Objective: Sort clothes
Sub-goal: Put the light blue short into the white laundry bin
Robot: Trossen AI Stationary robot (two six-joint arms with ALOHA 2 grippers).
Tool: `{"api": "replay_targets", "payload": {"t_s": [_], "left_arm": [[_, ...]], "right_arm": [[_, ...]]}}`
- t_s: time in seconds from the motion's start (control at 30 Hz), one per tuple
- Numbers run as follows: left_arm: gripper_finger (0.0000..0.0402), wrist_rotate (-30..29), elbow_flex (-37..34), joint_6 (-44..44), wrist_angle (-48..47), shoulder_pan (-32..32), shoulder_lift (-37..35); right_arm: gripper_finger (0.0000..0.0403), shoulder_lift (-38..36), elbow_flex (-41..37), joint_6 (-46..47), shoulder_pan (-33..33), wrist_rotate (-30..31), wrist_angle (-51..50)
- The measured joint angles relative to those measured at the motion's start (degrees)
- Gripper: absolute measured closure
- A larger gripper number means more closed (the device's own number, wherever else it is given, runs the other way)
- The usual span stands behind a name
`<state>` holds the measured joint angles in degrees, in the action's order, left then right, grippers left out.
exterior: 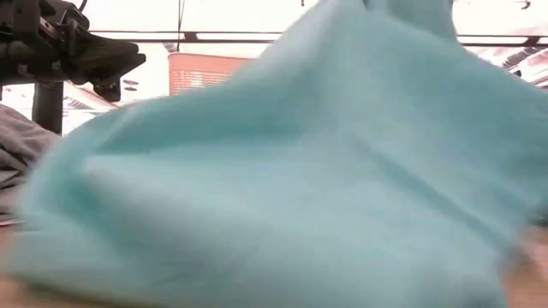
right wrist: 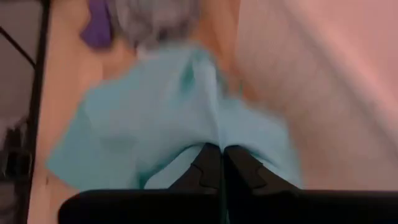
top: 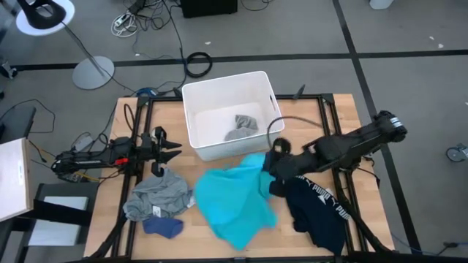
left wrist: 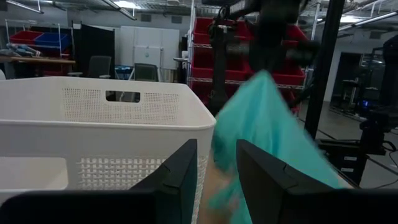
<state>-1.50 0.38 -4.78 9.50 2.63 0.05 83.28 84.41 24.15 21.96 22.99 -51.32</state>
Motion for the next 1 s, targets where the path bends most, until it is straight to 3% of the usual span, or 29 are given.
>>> {"api": "replay_targets", "payload": {"t_s": [0.27,0.5,0.8,1.0], "left_arm": [[0.0284,0.00,0.00,0.02,-0.01,-0.01,0.01],[0.0284,0.00,0.00,0.00,0.01,-0.02,0.01],[0.0284,0.00,0.00,0.01,0.00,-0.02,-0.01],[0.0284,0.00,0.00,0.01,-0.01,-0.02,0.00]], "right_arm": [[0.0402,4.14,20.75,-17.22,-2.24,4.08,2.55],[0.0402,9.20,33.49,-34.09,-5.97,4.02,14.30],[0.0403,14.05,41.75,-54.68,-12.71,2.04,32.39],[0.0403,14.21,42.07,-58.28,-20.00,2.02,39.85]]}}
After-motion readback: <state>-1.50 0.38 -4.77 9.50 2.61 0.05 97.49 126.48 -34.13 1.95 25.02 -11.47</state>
